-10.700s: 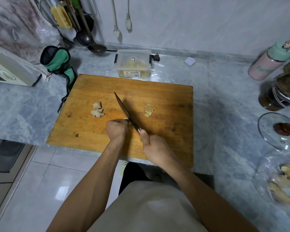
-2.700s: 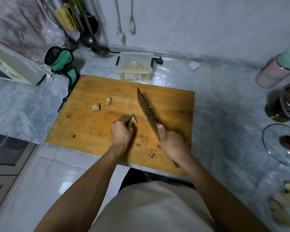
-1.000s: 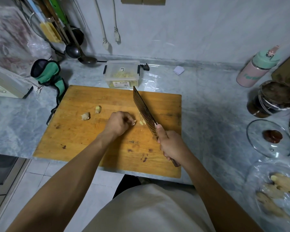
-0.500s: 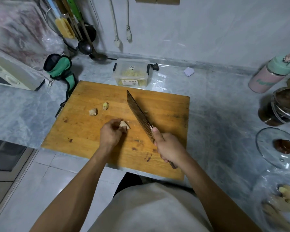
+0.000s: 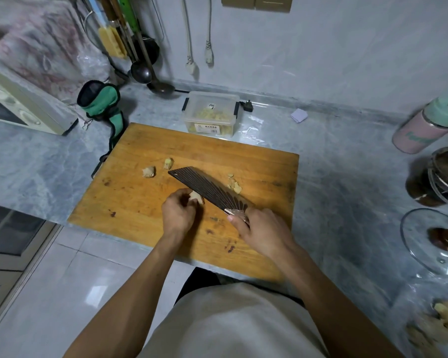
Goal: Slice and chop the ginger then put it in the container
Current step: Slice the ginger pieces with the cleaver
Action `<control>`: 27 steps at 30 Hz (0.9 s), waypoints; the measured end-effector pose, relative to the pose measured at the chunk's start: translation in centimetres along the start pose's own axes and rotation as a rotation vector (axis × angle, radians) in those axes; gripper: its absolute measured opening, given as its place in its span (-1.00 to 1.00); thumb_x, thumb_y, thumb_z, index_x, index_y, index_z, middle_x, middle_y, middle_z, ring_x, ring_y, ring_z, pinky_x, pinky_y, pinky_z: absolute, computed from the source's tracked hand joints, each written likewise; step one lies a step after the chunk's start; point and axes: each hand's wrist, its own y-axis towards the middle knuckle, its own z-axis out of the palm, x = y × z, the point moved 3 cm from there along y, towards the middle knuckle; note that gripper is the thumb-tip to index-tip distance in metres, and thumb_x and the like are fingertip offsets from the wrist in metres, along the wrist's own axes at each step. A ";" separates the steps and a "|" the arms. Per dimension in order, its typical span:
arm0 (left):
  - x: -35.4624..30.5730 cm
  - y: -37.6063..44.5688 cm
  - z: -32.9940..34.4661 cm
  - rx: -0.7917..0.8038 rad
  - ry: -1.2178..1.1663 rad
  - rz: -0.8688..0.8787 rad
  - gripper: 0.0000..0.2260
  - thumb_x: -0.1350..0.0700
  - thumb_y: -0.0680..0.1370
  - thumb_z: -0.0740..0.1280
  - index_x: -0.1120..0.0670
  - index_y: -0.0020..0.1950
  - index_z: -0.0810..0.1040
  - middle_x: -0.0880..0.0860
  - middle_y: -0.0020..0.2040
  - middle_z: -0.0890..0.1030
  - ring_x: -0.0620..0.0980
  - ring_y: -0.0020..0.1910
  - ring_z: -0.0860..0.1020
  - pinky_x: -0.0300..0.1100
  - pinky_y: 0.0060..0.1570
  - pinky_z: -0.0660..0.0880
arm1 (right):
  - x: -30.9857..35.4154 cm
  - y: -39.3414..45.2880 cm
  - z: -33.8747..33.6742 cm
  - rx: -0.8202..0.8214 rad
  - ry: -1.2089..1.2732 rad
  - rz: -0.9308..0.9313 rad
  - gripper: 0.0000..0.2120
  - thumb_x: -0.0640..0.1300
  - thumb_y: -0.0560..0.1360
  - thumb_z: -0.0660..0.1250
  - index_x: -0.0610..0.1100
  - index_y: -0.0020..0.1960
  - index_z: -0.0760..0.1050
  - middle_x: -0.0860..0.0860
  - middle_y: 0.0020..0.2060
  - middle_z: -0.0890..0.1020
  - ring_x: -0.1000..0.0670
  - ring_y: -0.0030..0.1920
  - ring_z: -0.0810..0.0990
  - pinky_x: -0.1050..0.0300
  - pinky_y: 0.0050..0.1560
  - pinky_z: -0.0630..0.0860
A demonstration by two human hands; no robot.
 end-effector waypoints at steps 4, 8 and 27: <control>0.0 -0.3 -0.4 0.012 -0.018 -0.046 -0.74 0.21 0.51 0.45 0.13 0.20 0.62 0.07 0.07 0.67 -0.06 0.01 0.57 -0.32 0.09 0.41 | -0.8 0.3 0.9 0.033 0.176 0.059 -0.40 0.32 0.63 0.05 -0.14 -0.21 0.52 -0.03 -0.32 0.65 -0.05 -0.31 0.64 -0.08 -0.24 0.62; 0.2 -0.7 -0.7 0.057 0.000 -0.049 -0.68 0.11 0.47 0.52 0.05 0.21 0.64 0.04 -0.01 0.66 0.00 0.00 0.61 -0.25 0.05 0.49 | -0.6 0.1 1.1 0.053 0.377 0.122 -0.38 0.27 0.65 0.04 -0.21 -0.23 0.52 -0.08 -0.40 0.59 -0.04 -0.39 0.56 -0.04 -0.27 0.53; 0.3 -0.9 -0.4 -0.117 -0.360 -0.397 -0.77 0.22 0.42 0.55 0.22 0.02 0.62 0.09 -0.25 0.67 -0.01 -0.32 0.66 -0.17 -0.21 0.63 | 1.1 -0.1 1.2 0.187 0.578 0.201 -0.37 0.27 0.66 0.00 -0.23 -0.17 0.51 -0.06 -0.44 0.46 0.02 -0.53 0.41 0.14 -0.42 0.40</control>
